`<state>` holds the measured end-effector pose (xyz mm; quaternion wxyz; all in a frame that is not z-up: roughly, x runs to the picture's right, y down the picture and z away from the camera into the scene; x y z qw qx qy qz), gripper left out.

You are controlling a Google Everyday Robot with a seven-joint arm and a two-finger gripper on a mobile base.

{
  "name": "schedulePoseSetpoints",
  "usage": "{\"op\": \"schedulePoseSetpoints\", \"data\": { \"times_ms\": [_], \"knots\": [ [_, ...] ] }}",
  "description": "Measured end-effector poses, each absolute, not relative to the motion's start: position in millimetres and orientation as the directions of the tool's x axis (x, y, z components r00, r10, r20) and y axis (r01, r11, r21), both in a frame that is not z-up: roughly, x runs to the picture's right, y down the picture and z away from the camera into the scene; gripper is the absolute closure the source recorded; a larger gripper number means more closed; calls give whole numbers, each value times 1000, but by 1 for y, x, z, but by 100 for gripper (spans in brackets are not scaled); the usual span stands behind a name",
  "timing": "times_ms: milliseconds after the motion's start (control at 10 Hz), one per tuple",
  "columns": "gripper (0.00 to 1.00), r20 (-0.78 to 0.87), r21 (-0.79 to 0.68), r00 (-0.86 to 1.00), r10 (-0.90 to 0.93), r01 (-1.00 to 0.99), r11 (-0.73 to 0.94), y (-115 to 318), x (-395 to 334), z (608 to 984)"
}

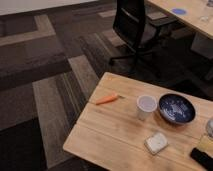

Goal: Place the eraser on the white sponge

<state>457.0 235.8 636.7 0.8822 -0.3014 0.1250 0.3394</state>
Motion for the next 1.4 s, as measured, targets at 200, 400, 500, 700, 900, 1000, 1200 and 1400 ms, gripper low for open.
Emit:
{"op": "schedulePoseSetpoints", "data": {
  "times_ms": [200, 400, 500, 700, 900, 1000, 1200, 1400],
  "knots": [
    [35, -391, -462, 748, 537, -664, 588, 256, 463, 632],
    [35, -382, -475, 758, 529, -652, 591, 282, 471, 630],
    [35, -375, -479, 763, 527, -646, 594, 288, 472, 631],
    [35, -375, -479, 765, 523, -643, 598, 305, 473, 633],
    [35, -377, -474, 754, 538, -656, 587, 319, 471, 637],
    [35, -377, -480, 751, 542, -659, 579, 328, 469, 641],
    [35, -375, -488, 752, 542, -657, 574, 335, 467, 648],
    [40, -361, -490, 759, 541, -648, 583, 335, 465, 659]
  ]
}}
